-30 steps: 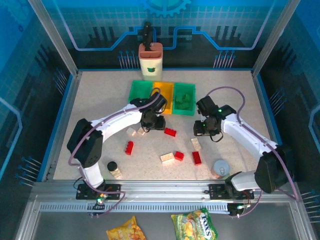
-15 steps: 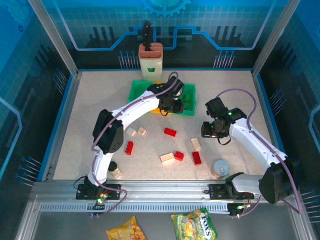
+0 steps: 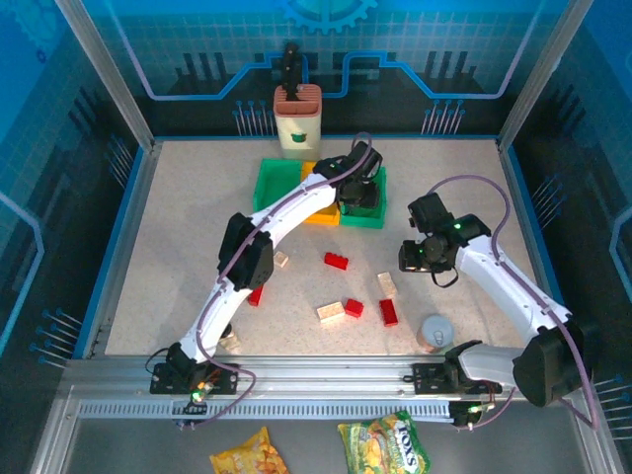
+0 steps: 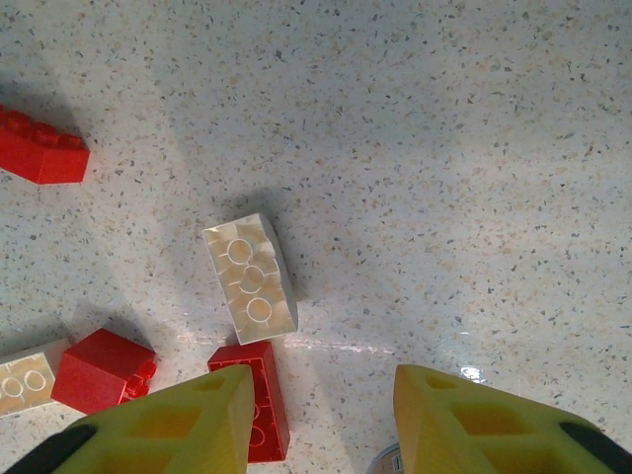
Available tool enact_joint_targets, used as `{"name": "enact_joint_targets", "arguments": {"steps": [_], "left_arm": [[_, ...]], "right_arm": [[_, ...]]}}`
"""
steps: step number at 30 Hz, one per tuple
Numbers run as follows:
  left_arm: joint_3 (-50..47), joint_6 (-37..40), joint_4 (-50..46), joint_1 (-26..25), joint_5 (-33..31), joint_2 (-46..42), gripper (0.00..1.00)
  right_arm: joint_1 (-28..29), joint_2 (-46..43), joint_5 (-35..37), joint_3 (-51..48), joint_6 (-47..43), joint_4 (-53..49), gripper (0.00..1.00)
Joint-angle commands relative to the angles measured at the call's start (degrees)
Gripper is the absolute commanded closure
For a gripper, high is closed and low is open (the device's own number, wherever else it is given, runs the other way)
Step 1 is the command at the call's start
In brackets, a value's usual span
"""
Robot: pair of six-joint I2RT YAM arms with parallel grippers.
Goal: Sort the legos into containers by color
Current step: Place the lego in the container.
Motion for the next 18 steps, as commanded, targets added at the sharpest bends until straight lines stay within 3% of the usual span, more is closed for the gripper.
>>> {"name": "enact_joint_targets", "arguments": {"steps": [1, 18], "left_arm": [[2.7, 1.0, -0.9, 0.6, -2.5, 2.3, 0.66], [2.3, 0.6, 1.9, 1.4, -1.7, 2.5, 0.57]], "right_arm": [[-0.8, -1.2, 0.1, -0.9, -0.3, -2.1, 0.57], [-0.8, -1.7, 0.0, -1.2, 0.0, -2.4, 0.57]]}}
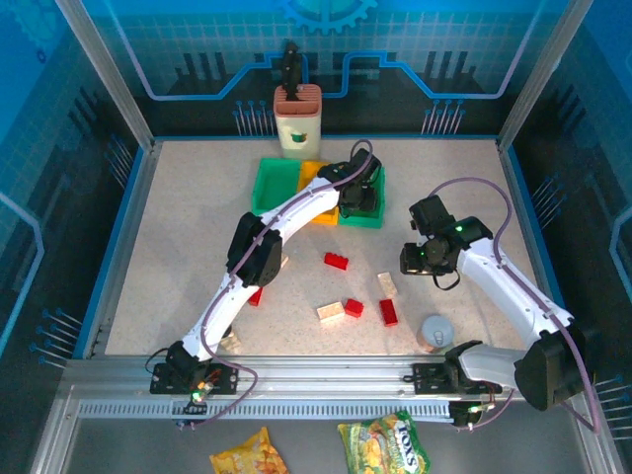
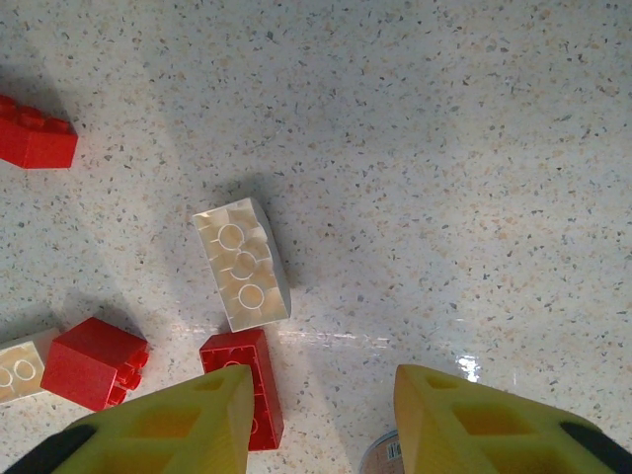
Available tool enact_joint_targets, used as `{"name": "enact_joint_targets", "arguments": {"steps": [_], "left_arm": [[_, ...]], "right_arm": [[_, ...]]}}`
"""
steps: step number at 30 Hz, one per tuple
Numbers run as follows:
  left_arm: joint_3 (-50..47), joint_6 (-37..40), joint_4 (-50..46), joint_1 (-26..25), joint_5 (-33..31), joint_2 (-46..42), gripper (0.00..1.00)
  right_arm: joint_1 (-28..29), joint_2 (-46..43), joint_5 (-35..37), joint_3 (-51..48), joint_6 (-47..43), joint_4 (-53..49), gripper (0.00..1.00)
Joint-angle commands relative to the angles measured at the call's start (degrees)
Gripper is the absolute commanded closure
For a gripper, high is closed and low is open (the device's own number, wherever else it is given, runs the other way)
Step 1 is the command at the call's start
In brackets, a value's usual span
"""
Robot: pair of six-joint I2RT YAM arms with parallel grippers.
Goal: Sort the legos into containers by color
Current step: Place the lego in the container, then pick up the lego from the center of the table.
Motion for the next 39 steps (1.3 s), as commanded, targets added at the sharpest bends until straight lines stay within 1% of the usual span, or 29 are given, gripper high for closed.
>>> {"name": "enact_joint_targets", "arguments": {"steps": [1, 10, 17, 20, 23, 28, 39], "left_arm": [[1.6, 0.8, 0.2, 0.4, -0.4, -2.2, 0.56], [-0.5, 0.7, 0.0, 0.3, 0.5, -7.7, 0.54], [-5.3, 1.4, -0.5, 0.3, 0.8, -13.2, 0.54], [-8.8, 1.5, -0.5, 0.5, 1.1, -16.0, 0.54], [-14.1, 1.5, -0.1, 1.3, 1.8, -19.8, 0.54], [-26.1, 0.7, 2.7, 4.1, 3.0, -27.8, 0.54], [-49.9, 0.4, 5.7, 11.4, 4.9, -45.0, 0.54]], "right_arm": [[-0.8, -0.9, -0.2, -0.2, -0.1, -1.5, 0.57], [-0.8, -0.1, -1.0, 0.2, 0.0, -0.7, 0.57], [-0.5, 1.2, -1.8, 0.5, 0.3, 0.4, 0.57], [-0.1, 1.9, -2.0, 0.7, 0.5, 0.9, 0.57], [0.2, 2.6, -2.2, 0.8, 0.7, 1.3, 0.57], [1.7, 4.4, -1.9, 1.1, 1.2, 2.0, 0.56], [5.6, 10.6, -1.6, 3.1, 2.4, 3.8, 0.56]]}}
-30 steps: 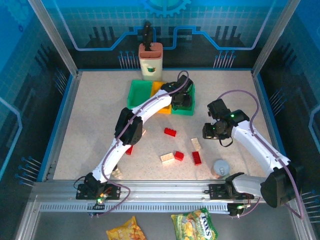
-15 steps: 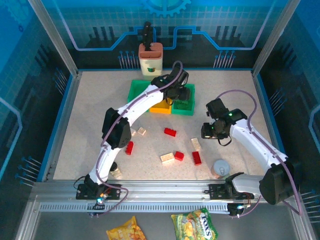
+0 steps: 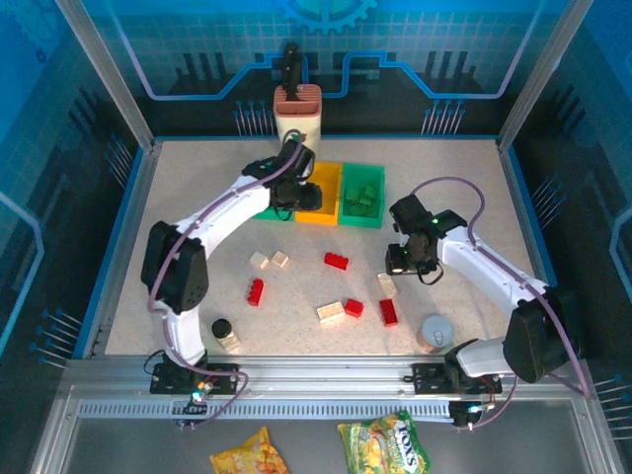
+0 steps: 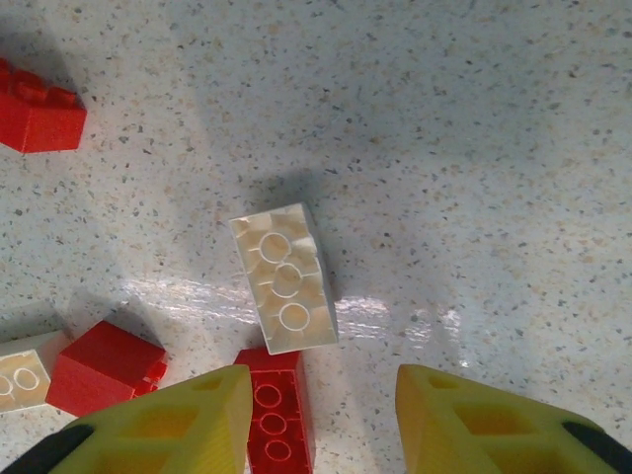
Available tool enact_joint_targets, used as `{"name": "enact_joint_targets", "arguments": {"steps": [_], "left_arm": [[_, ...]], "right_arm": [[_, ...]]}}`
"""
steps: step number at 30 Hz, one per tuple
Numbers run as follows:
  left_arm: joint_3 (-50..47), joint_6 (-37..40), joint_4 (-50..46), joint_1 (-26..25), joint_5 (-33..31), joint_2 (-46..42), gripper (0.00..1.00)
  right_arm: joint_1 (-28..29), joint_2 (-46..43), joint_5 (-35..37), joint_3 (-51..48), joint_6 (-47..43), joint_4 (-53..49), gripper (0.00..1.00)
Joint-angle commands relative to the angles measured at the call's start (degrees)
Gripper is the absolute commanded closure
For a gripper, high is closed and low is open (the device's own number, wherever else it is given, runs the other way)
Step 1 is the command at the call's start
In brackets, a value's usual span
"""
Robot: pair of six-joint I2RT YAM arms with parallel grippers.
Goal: Sort the legos into containers by color
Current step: Pick up the lego from the center of the table.
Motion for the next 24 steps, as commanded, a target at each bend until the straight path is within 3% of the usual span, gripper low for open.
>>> {"name": "enact_joint_targets", "arguments": {"steps": [1, 17, 24], "left_arm": [[-6.0, 0.4, 1.5, 2.0, 2.2, -6.3, 0.54], [-29.0, 1.4, 1.6, 11.8, 3.7, -24.4, 0.54], [-30.9, 3.0, -1.8, 15.6, 5.5, -29.3, 0.53]], "right_arm": [[1.4, 1.6, -0.1, 1.7, 1.5, 0.9, 0.56], [7.9, 10.5, 0.8, 7.2, 4.9, 2.5, 0.53], [13.7, 17.6, 1.9, 13.3, 16.2, 6.3, 0.36]]}}
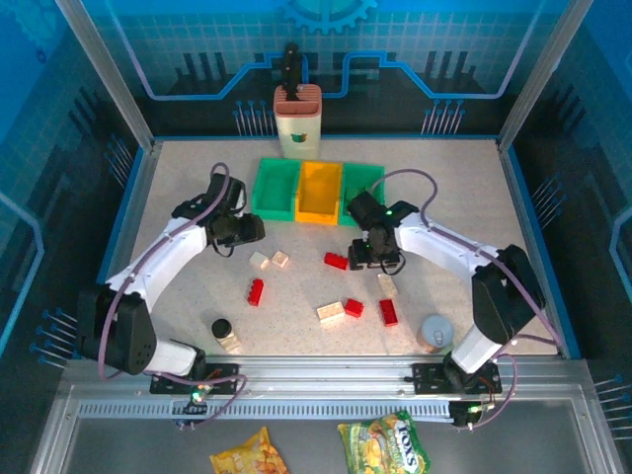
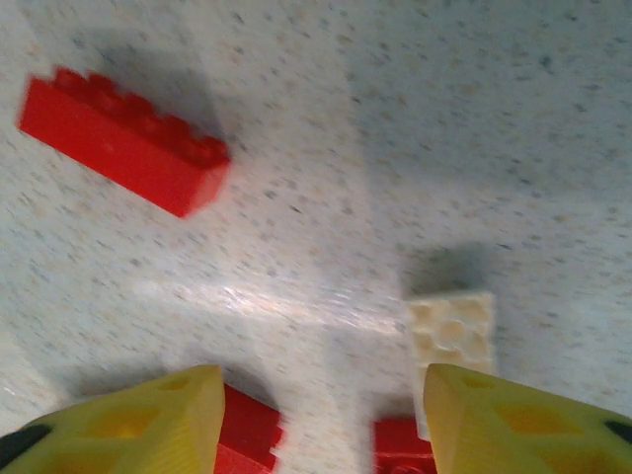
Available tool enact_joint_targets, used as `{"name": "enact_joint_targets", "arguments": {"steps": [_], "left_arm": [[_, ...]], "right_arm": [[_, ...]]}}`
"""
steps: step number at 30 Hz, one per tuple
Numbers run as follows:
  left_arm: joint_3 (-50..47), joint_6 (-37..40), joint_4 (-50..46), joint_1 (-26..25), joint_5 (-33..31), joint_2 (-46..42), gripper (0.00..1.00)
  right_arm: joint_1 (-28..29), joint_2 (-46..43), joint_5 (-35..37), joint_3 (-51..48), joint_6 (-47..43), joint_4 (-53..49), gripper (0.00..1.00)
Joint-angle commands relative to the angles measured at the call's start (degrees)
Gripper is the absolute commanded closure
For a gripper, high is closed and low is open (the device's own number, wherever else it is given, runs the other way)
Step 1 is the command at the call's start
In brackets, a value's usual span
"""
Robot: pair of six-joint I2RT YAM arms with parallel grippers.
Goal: Sort the legos into containers by color
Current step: Pick up the lego from the center of the table.
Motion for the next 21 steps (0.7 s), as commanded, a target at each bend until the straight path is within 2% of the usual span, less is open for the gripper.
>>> {"name": "enact_joint_targets", "arguments": {"steps": [1, 5, 10, 14, 21], "left_arm": [[-0.4, 2.9, -3.2, 1.9, 2.2, -3.5, 0.53], [1.2, 5.0, -6.4, 4.2, 2.7, -5.5, 0.53], [3.5, 8.1, -9.5, 6.3, 2.8, -6.7, 0.53], [3.2, 10.6, -8.9, 8.0, 2.5, -7.4, 0.53], [-1.8, 13.9, -3.7, 8.8, 0.2, -8.4, 0.53]], "right_arm": [[3.0, 3.0, 1.5, 3.2, 9.8, 2.6, 0.34], [5.4, 7.3, 5.8, 7.7, 20.4, -0.4, 0.24], [7.9, 10.3, 10.1, 10.6, 28.0, -2.6, 0.08], [7.9, 12.6, 10.0, 11.9, 32.3, -3.1, 0.03], [7.9, 17.1, 8.7, 15.0, 34.4, -2.9, 0.01]]}}
